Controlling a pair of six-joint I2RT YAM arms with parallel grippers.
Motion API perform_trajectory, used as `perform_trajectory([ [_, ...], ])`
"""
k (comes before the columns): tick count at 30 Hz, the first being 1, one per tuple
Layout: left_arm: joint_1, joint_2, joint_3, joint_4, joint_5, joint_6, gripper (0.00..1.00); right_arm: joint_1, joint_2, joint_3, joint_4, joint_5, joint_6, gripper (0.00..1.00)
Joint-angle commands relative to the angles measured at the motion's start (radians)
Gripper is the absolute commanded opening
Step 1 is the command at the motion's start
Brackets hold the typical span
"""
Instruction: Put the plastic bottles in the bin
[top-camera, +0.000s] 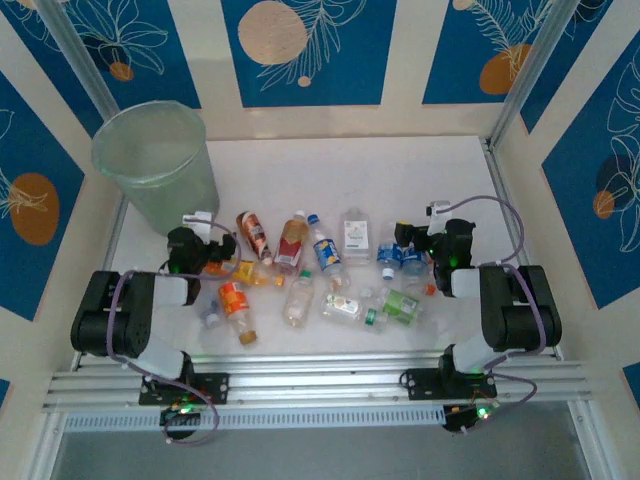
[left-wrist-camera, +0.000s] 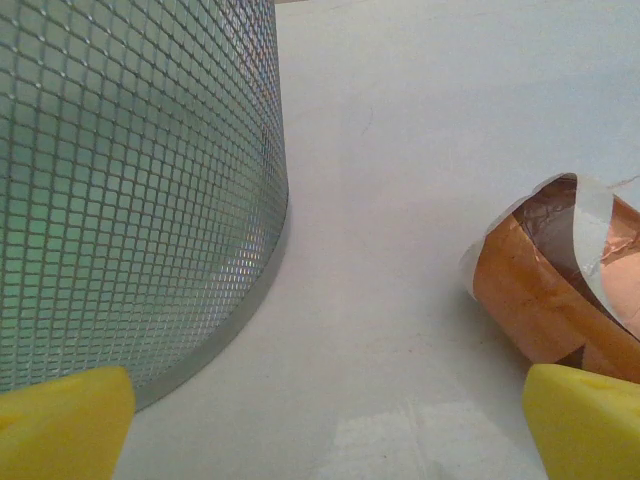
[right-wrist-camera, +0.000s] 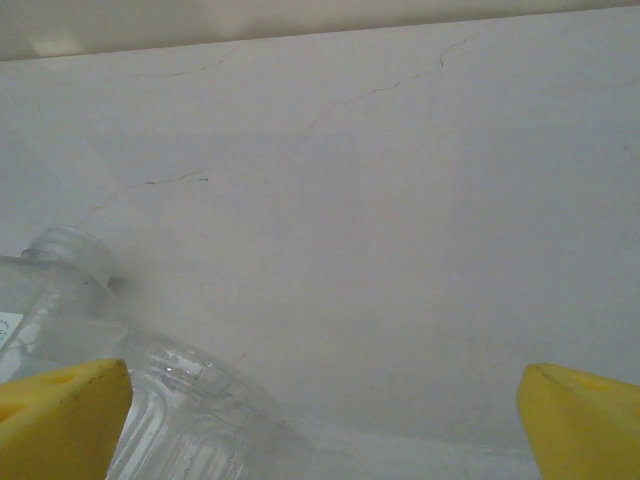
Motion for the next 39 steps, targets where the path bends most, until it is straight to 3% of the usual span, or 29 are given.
perform_trajectory([
  [1, 0.003, 0.003, 0.013, 0.016, 0.012, 0.010, 1.00, 0.004, 0.003, 0.005, 0.005, 0.016, 0.011, 0.99],
  [27, 0.003, -0.002, 0.013, 0.014, 0.007, 0.008, 1.00, 0.004, 0.001, 0.004, 0.008, 0.016, 0.010, 0.99],
  [33, 0.003, -0.098, 0.031, -0.091, -0.006, 0.005, 0.99, 0.004, -0.012, 0.008, -0.011, 0.006, 0.006, 0.99],
  [39, 0.002, -0.311, 0.026, -0.246, -0.001, -0.013, 0.99, 0.005, -0.095, 0.027, -0.113, 0.042, 0.018, 0.99],
])
